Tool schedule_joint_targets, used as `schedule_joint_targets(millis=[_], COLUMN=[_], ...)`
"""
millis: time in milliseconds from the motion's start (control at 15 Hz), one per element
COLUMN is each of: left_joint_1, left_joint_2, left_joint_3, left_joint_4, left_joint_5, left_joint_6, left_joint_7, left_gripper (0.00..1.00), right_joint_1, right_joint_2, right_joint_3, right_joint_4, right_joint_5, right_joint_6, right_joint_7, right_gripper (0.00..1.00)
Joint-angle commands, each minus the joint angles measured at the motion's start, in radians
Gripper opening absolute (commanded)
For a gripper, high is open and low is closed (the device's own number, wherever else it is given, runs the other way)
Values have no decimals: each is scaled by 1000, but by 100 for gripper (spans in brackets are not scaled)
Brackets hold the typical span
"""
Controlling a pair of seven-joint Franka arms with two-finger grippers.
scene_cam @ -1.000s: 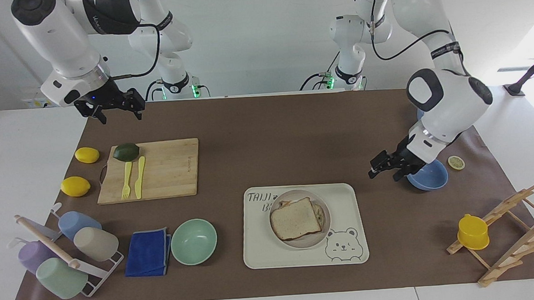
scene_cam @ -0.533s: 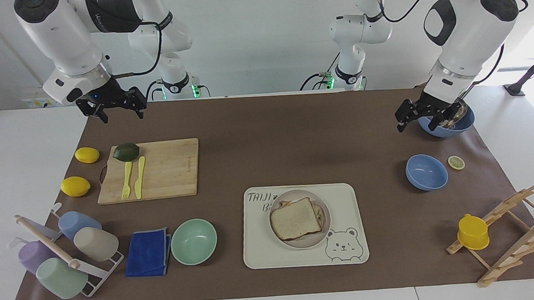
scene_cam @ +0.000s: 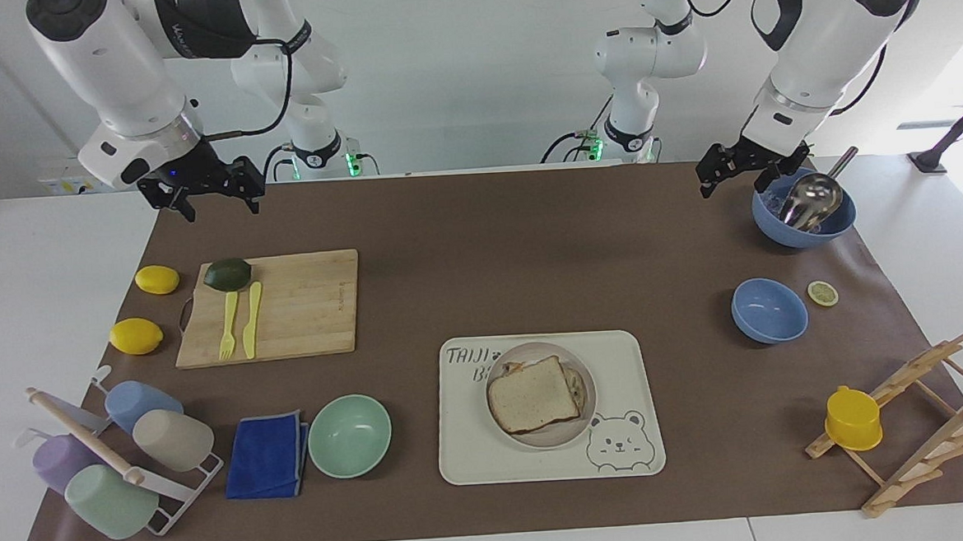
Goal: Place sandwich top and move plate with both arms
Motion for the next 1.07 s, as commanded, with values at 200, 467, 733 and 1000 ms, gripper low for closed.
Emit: schedule_joint_targets(millis=[200,467,733,1000], left_joint_1=[34,38,41,42], left_joint_2=[53,55,45,45], left_joint_3=[-33,-39,-37,-37], left_joint_4=[141,148,145,143], left_joint_5=[22,22,21,21], left_joint_6=[-87,-95,-95,-92], left_joint_7=[1,1,1,1], left_gripper=[100,100,100,100], right_joint_1=[-3,-3,-4,-6], right_joint_2=[-13,-34,-34,-34], right_joint_3=[17,17,17,17], right_joint_4=[3,-22,-23,-23], right_joint_5=[-14,-13,-13,-11], right_joint_6=[-31,-54,-53,-54], right_joint_7=[-22,-19,-22,-19], right_gripper=[100,100,100,100])
